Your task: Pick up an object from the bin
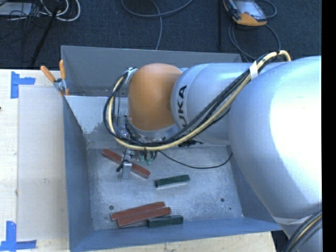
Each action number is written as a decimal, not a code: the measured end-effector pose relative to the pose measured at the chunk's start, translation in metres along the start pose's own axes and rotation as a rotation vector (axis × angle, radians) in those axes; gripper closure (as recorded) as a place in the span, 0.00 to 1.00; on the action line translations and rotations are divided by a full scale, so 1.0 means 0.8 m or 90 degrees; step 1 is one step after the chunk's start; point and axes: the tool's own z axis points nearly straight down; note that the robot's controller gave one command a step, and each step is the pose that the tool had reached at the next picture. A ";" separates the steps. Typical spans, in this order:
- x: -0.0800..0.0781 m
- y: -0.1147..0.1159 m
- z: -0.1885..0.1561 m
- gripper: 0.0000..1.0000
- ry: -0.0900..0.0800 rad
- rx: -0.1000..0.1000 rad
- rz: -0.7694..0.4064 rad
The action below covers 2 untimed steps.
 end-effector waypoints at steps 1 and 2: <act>-0.002 -0.005 0.055 0.00 0.005 0.002 0.017; -0.006 -0.008 0.052 0.00 0.002 0.001 0.036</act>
Offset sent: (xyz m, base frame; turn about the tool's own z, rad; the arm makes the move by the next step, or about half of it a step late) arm 0.0087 -0.0137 -0.0410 0.1161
